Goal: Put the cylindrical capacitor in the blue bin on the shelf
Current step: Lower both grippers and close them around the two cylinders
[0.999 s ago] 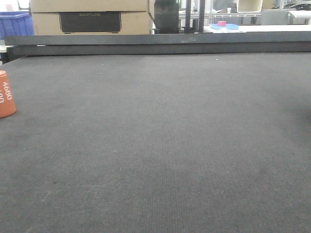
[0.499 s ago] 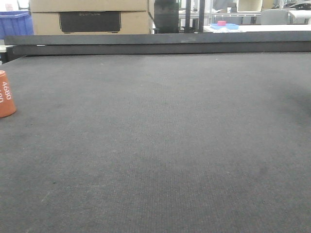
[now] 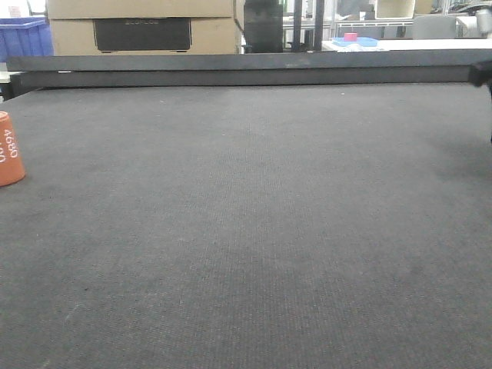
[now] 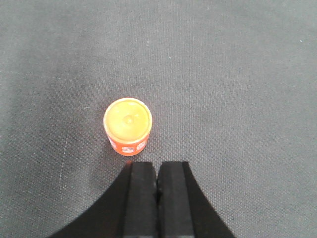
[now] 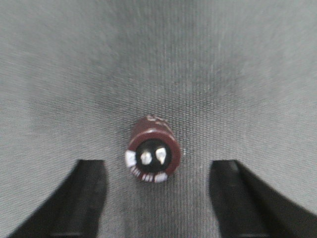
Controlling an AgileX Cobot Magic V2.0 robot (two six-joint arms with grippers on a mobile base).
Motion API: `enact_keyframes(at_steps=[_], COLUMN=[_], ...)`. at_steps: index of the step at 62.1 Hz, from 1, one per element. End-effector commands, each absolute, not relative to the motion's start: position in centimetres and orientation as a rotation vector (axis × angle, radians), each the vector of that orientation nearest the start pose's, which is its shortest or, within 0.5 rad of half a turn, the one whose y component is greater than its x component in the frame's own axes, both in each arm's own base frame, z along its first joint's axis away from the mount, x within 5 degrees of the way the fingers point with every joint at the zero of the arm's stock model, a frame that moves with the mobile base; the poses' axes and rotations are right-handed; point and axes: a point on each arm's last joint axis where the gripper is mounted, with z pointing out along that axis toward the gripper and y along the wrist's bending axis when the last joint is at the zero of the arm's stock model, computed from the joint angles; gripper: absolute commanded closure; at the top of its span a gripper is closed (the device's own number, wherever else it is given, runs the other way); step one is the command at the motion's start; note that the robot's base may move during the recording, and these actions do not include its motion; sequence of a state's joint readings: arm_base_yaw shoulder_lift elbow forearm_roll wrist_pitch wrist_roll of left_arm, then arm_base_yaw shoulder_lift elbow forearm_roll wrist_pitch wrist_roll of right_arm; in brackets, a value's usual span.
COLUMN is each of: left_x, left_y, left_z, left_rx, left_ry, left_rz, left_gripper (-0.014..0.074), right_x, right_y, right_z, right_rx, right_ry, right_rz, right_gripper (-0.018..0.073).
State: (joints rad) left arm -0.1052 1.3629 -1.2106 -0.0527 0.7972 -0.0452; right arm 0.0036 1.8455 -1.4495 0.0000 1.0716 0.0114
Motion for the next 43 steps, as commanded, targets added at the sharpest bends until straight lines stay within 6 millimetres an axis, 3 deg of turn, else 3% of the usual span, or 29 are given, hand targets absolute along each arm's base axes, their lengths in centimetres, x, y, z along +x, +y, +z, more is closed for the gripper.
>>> enact_keyframes(at_steps=[1, 13, 25, 30, 41, 43], left_x=[28.9, 28.9, 28.9, 28.9, 29.0, 29.0], left_y=[-3.3, -3.3, -3.3, -3.3, -3.3, -3.3], left_z=[34.7, 34.7, 34.7, 34.8, 34.9, 34.9], left_rx=[0.031, 0.031, 0.031, 0.03, 0.029, 0.029], left_ry=[2.424, 2.424, 2.424, 2.415, 2.396, 2.396], left_rz=[-0.138, -0.138, -0.138, -0.139, -0.14, -0.14], left_gripper=[0.0707, 0.0707, 0.0707, 0.0707, 0.0707, 0.0707], right_x=[38.2, 39.0, 39.2, 39.3, 39.2, 39.2], right_y=[-0.2, -0.6, -0.6, -0.6, -0.6, -0.6], right_z=[23.5, 21.9, 21.9, 21.9, 21.9, 21.9], right_rx=[0.007, 0.028, 0.038, 0.042, 0.042, 0.042], right_ry=[2.945, 2.958, 2.942, 2.931, 2.938, 2.94], right_rz=[-0.02, -0.017, -0.001, 0.006, 0.006, 0.006], right_gripper=[0.021, 0.021, 0.0231, 0.0332, 0.0701, 0.0726])
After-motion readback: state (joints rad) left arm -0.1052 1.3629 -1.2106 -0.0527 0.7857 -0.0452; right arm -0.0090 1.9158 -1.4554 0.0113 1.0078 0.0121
